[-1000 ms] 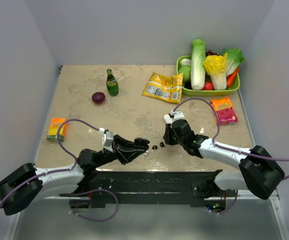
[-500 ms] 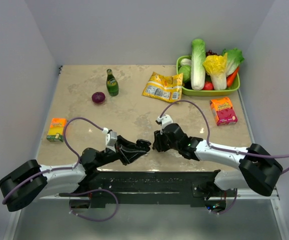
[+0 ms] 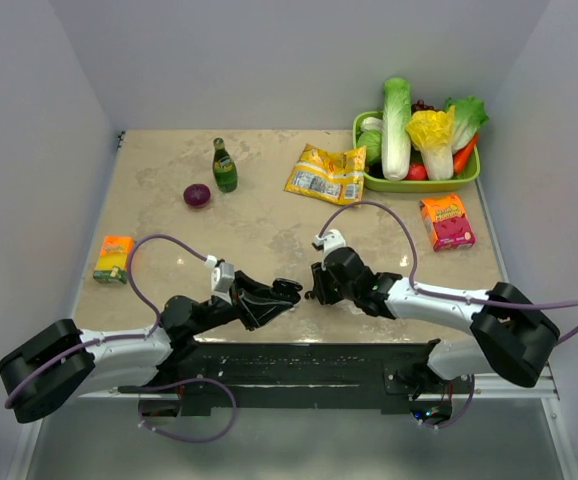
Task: Insert the wireless bluetooth earbuds into the charging case
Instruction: Pick up the earbud from the center of the board.
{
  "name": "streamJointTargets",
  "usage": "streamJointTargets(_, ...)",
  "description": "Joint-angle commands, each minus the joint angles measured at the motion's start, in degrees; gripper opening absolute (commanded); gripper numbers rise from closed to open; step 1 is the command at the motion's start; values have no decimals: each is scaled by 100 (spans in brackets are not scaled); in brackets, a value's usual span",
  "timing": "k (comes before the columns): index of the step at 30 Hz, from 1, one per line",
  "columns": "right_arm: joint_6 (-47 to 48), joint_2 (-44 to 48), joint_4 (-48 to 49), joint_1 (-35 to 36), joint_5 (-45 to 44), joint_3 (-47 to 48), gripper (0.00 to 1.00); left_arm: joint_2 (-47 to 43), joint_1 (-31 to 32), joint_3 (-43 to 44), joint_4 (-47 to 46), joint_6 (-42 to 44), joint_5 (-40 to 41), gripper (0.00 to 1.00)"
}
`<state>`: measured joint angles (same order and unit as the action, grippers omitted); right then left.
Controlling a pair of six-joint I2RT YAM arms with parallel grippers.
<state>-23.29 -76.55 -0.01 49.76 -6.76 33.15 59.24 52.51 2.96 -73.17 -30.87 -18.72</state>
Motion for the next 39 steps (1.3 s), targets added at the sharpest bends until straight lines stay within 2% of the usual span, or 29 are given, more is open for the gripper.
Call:
streamJointTargets(1,-167,-96,-69,-98,-123,201,31,26,-13,-1632,-2914,64,-17,0)
streamJointTargets(20,-229,-404,-139,-379,-132,324,34,114,-13,-1694,-3019,73,-18,0)
streamJointTargets(31,-132,-290,-632,-379,-449,465,33,192,-13,-1685,-3037,90,-18,0)
streamJointTargets(37,-176,-255,-693,-379,-519,456,31,263,-4,-1694,-3107,73,-44,0)
streamJointTargets(39,-194,-246,-693,-379,-554,447,27,254,-4,-1694,-3116,73,-44,0)
